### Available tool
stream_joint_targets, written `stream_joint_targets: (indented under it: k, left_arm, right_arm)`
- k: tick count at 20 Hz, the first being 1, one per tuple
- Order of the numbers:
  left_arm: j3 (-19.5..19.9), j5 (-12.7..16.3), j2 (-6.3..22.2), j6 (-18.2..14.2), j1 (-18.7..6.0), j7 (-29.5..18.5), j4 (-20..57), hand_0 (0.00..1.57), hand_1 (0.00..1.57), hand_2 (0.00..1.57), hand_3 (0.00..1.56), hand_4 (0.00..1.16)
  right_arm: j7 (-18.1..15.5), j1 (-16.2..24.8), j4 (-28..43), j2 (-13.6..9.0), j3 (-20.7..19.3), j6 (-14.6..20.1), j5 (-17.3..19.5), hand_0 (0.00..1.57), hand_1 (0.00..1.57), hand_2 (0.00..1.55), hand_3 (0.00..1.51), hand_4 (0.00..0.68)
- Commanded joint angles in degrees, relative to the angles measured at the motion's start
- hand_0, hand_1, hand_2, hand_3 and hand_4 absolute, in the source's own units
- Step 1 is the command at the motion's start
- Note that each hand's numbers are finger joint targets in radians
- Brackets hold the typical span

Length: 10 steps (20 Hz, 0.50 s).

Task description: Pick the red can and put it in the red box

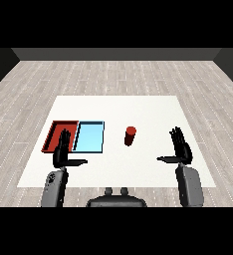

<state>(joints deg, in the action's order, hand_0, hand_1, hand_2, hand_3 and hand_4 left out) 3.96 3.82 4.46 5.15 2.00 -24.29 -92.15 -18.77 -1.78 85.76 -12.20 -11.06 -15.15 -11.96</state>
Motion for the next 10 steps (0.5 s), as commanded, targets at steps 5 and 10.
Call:
stream_joint_targets:
  k: [5, 10]
  left_arm:
    - [0.96, 0.96, 0.28, 1.52, 1.67, -1.96, -1.36, 0.00, 0.00, 0.00, 0.00, 0.00]
    - [-0.42, -1.28, -1.10, -0.76, 1.00, -1.46, -2.76, 0.00, 0.00, 0.00, 0.00, 0.00]
  right_arm:
    - [-0.05, -2.18, 0.02, 2.36, 1.40, 1.36, 2.48, 0.00, 0.00, 0.00, 0.00, 0.000]
    - [5.67, -5.53, -1.22, -0.85, -2.11, -1.89, -2.96, 0.00, 0.00, 0.00, 0.00, 0.000]
